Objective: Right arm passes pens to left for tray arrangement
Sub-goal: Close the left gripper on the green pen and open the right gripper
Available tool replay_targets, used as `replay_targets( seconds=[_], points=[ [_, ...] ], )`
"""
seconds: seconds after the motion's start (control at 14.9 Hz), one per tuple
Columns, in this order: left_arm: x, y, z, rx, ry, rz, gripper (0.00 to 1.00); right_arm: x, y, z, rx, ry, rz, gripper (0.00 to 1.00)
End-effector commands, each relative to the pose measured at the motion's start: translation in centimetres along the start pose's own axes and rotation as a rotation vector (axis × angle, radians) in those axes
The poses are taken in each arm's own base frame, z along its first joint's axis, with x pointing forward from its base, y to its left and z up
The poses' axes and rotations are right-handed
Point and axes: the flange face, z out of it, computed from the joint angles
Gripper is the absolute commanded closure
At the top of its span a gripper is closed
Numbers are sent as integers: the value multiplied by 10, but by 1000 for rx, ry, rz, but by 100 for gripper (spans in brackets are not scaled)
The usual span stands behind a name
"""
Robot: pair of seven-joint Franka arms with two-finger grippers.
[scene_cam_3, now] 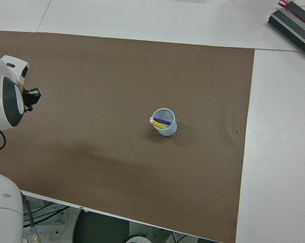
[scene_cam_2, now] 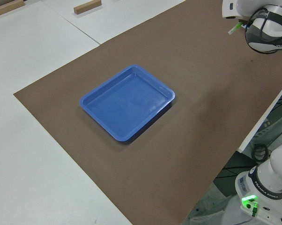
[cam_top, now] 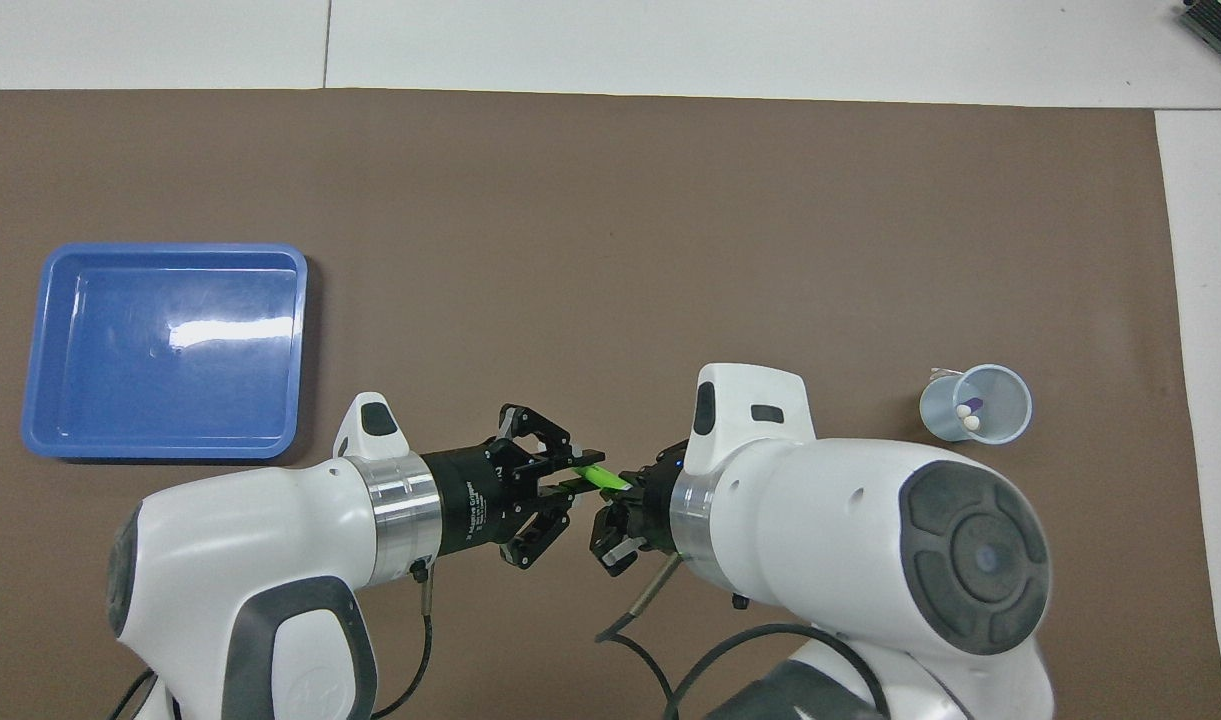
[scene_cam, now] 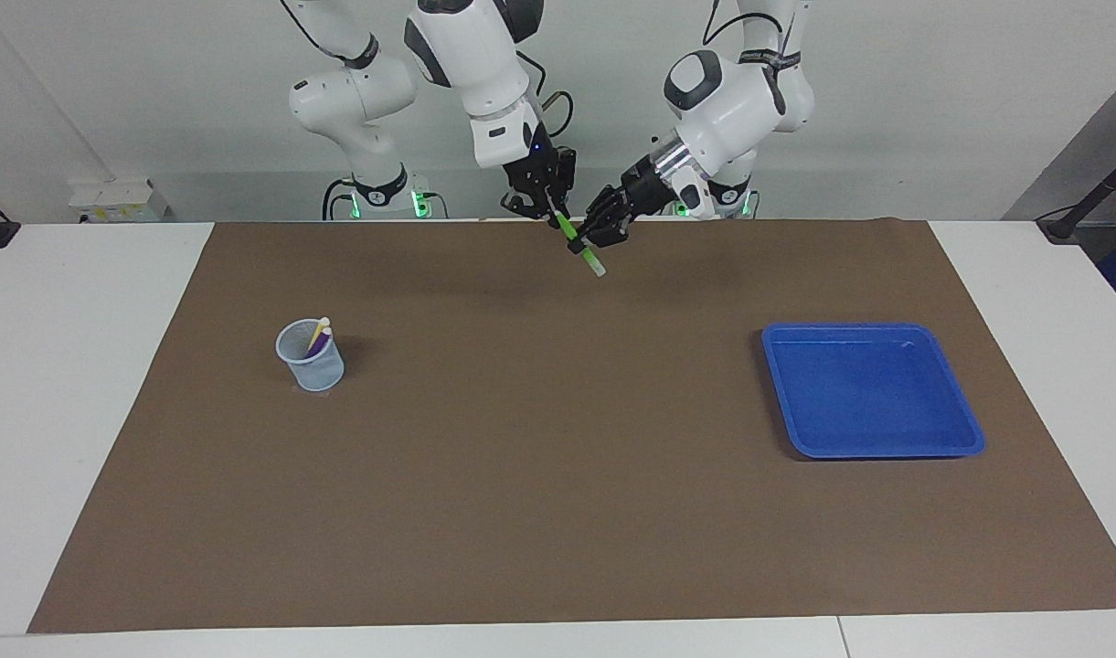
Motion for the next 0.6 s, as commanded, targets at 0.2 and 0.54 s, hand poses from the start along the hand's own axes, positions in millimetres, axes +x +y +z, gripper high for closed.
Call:
replay_targets(
  seconds=[0.2,0.54],
  points=[
    [1,1,-20,19,-12,-6,100,-10,37,-11,-2,-22,72,30],
    [17,9,-33,52,67,79,100,-37,114,-47,-8,-117,213,0]
  ],
)
